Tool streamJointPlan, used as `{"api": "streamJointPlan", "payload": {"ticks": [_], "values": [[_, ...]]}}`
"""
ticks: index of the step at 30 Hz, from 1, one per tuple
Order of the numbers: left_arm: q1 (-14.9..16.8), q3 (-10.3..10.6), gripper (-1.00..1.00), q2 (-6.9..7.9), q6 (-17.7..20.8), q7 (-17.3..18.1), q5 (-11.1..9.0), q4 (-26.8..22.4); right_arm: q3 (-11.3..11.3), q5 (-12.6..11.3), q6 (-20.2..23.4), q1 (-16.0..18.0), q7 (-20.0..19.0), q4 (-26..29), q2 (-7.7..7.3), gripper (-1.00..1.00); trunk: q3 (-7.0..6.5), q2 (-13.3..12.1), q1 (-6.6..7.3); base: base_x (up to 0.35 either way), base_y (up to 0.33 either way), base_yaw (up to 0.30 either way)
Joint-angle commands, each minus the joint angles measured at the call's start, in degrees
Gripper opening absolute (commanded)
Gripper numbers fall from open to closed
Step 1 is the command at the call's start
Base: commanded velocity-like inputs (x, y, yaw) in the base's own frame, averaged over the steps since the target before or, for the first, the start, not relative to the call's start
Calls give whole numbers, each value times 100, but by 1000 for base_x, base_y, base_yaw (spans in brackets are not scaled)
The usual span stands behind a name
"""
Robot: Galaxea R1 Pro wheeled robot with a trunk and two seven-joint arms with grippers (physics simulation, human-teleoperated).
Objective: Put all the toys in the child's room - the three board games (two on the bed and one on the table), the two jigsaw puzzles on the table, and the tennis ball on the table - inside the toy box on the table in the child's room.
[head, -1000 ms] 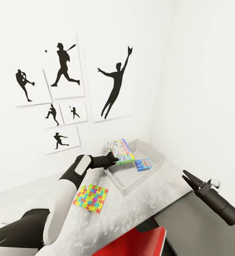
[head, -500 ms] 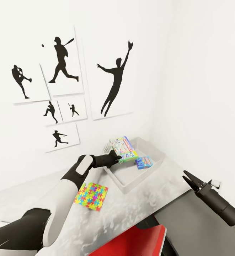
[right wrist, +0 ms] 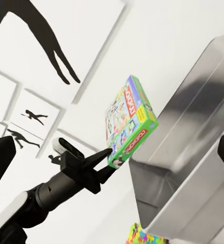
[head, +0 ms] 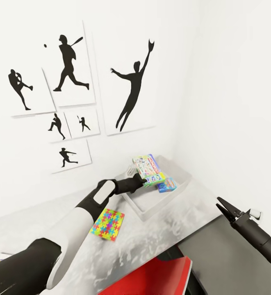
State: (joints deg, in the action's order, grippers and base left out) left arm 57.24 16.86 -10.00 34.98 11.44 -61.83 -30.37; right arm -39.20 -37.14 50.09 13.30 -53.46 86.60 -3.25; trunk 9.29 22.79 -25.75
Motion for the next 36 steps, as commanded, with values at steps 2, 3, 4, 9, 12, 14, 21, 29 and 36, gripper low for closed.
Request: {"api": "streamJointPlan", "payload": {"ticks": [2,3,4,9,12,14,21,29,36], "values": [[7,110,-100,0,-57,12,-363,-4,-8,6,27,6,-15,-1,0,100,31,13,-3,0,0,0],[7,152,-100,0,-76,-1,-500,-12,-8,5,27,6,-15,-2,0,100,40,13,-3,0,0,0],[7,194,-100,0,-94,-48,-592,-18,-8,3,24,6,-15,-2,0,100,49,13,-3,0,0,0],[7,268,-100,0,-426,-643,-745,-33,-16,-1,21,6,-22,-11,0,100,96,13,-3,0,0,0],[7,278,-100,0,-580,-979,-767,-55,-17,-3,19,6,-23,-17,0,100,124,13,-3,0,0,0],[7,280,-100,0,-628,-1095,-772,-64,-17,-3,19,6,-23,-19,0,100,143,13,-3,0,0,0],[7,289,-100,0,-681,-1702,-806,-125,-18,-4,15,6,-24,-20,0,100,208,13,-3,0,0,0],[7,291,-100,0,-678,-2793,-1078,-779,-18,4,10,6,-24,-20,0,100,283,13,-3,0,0,0],[7,299,-100,0,-685,-3365,-1526,-934,-18,5,9,6,-24,-20,0,100,348,13,-3,0,0,0]]}}
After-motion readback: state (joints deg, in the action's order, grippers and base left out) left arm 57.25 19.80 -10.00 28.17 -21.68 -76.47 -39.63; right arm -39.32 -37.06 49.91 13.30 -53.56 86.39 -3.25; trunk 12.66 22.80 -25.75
